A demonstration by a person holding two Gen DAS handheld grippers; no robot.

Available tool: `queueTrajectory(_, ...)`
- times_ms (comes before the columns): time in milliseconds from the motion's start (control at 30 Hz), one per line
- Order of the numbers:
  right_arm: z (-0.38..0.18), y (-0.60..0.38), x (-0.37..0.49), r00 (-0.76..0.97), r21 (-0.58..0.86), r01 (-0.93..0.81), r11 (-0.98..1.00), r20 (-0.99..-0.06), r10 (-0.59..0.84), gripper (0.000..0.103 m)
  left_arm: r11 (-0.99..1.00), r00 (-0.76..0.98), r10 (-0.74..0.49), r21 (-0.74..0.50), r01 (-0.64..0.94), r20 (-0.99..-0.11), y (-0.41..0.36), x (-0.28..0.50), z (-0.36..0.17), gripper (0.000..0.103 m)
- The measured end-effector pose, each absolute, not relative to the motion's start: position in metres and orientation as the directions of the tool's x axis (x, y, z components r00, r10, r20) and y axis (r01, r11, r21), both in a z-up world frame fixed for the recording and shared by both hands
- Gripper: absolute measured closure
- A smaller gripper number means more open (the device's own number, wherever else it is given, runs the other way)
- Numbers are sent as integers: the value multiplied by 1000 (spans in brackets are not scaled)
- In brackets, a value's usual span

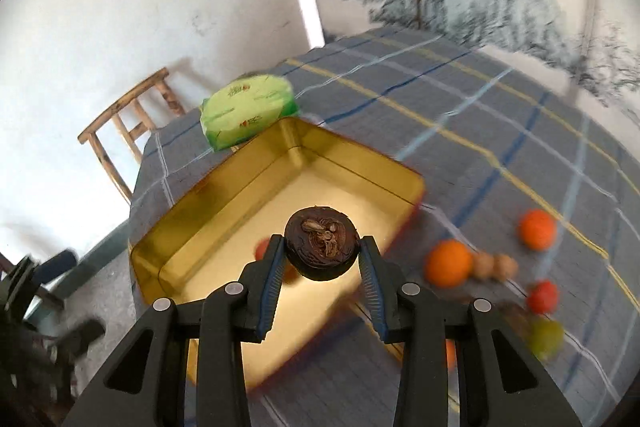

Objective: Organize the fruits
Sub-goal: 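Lower the dark brown fruit into the tin and open the right tool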

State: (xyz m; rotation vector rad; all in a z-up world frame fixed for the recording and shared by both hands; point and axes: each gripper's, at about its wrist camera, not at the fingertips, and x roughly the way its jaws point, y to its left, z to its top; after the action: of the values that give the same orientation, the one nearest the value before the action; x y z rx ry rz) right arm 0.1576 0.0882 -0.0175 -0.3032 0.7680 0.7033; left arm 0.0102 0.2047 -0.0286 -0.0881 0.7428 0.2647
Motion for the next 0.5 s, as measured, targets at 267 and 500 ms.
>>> queueTrajectory(267, -51, 144, 194, 452, -12, -659, 752, -806, 383, 64, 971, 695, 198, 43, -234, -691, 201, 13, -32, 19)
queueTrajectory(500, -62, 175, 209, 425, -33, -641, 767, -847, 319, 64, 969, 686, 203, 44, -243, -698, 206, 18, -34, 18)
